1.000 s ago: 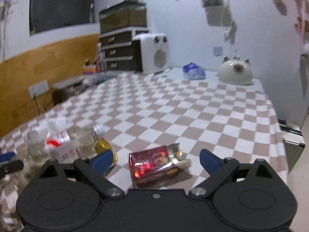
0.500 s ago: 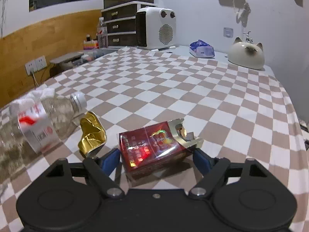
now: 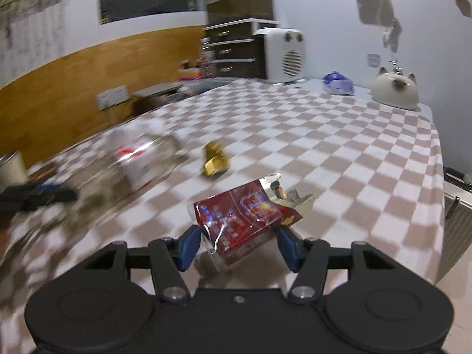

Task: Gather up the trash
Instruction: 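Grasp the red cigarette pack with the right gripper while the left grasps the clear bottle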

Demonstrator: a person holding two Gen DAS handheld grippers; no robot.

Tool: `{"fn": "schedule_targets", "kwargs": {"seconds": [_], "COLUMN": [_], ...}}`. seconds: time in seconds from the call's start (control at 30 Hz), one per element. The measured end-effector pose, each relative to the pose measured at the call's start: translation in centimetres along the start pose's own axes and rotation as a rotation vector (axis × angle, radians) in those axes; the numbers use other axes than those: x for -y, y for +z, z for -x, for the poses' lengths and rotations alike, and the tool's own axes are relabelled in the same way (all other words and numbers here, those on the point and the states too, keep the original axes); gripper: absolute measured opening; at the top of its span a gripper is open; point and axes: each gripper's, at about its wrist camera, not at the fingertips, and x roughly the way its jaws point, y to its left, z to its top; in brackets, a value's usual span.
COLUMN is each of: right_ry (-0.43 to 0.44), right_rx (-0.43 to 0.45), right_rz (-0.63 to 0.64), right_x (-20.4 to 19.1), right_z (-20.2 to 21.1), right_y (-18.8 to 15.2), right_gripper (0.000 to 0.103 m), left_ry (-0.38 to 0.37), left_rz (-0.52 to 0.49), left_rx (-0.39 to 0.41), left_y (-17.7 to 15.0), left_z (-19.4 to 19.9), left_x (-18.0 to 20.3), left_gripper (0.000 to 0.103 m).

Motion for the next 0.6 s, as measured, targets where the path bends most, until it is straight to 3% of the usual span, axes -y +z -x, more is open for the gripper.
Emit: {"fn": "schedule_targets", "kwargs": {"seconds": [0.33,0.43,0.6], "right_ry": [0.180,0.115,-0.018], "right_rx": [-0.112,-0.136,-0.120], "right_rz": [0.184,0.206,0.115], "right_x": [-2.7,-2.5,-0.7], "right_z": [7.0,7.4,8.3], "right_y": [-5.0,-5.8,-6.2], "right_gripper": [0.060,0.065,0.066], "left_ry": [0.014,0.017,0.025], "left_rz": [0.015,0.020,0.011], "left_rx": [0.009,0.008,0.004], "left_y": [-1.7,-2.0,-2.2], "left_z": [2.7,3.2,3.8], "left_x": [1.4,1.6,2.1], "left_gripper": [0.059,0.059,0.058]}}
